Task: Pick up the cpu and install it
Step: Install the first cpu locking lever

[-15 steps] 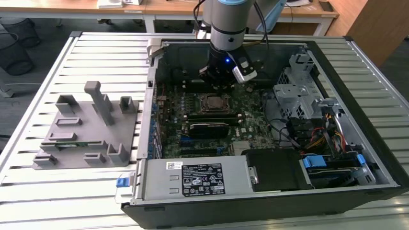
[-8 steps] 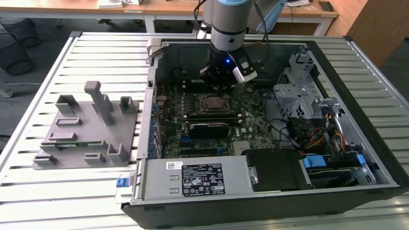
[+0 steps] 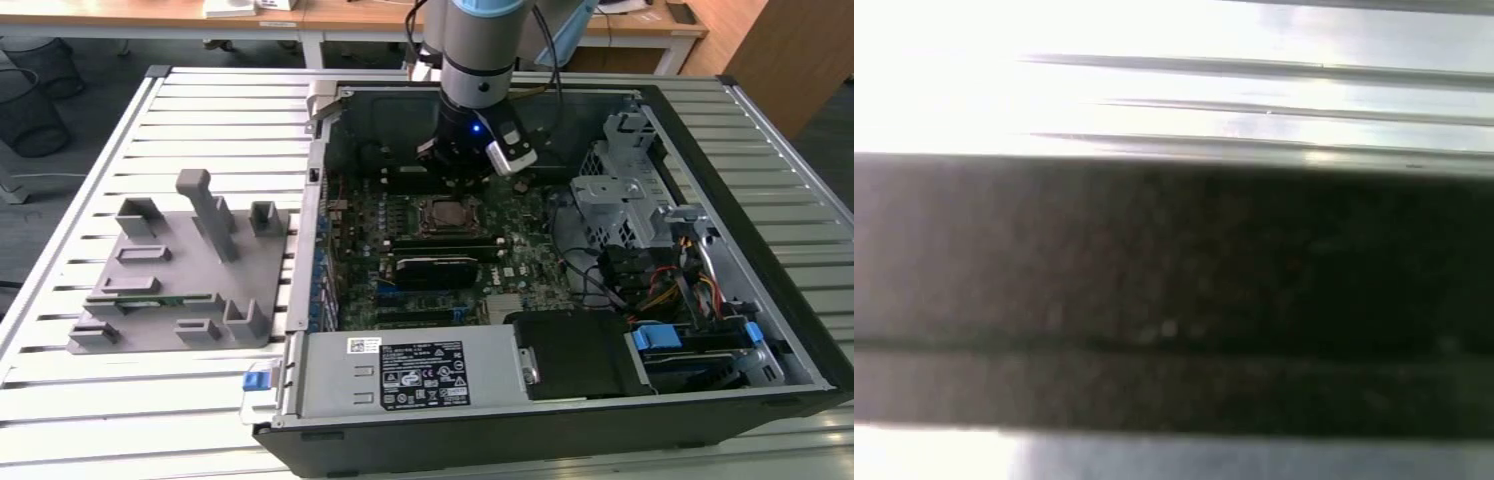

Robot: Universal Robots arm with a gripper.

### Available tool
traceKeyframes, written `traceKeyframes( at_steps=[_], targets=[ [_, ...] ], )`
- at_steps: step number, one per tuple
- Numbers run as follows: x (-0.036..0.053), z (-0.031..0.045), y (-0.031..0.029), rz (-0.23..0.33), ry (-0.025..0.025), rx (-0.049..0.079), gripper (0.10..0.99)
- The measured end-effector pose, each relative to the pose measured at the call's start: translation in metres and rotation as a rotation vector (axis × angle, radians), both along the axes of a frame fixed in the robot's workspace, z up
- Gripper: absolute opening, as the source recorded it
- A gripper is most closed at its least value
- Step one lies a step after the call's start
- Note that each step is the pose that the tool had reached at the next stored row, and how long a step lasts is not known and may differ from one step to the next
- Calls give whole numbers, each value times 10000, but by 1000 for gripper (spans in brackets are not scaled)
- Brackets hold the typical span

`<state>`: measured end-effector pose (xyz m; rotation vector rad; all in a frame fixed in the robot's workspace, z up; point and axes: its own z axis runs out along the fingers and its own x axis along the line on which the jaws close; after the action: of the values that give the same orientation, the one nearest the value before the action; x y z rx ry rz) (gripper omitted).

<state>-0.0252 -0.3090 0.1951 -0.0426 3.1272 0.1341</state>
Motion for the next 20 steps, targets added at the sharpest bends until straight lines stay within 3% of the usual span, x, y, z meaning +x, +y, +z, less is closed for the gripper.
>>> traceKeyframes(
  at_steps=[3,8,20],
  targets=[
    [6,12,12,-3,-22,93,106],
    [6,125,10,-1,-14,80,106],
    [8,128,-49,-1,-13,80,106]
  ],
)
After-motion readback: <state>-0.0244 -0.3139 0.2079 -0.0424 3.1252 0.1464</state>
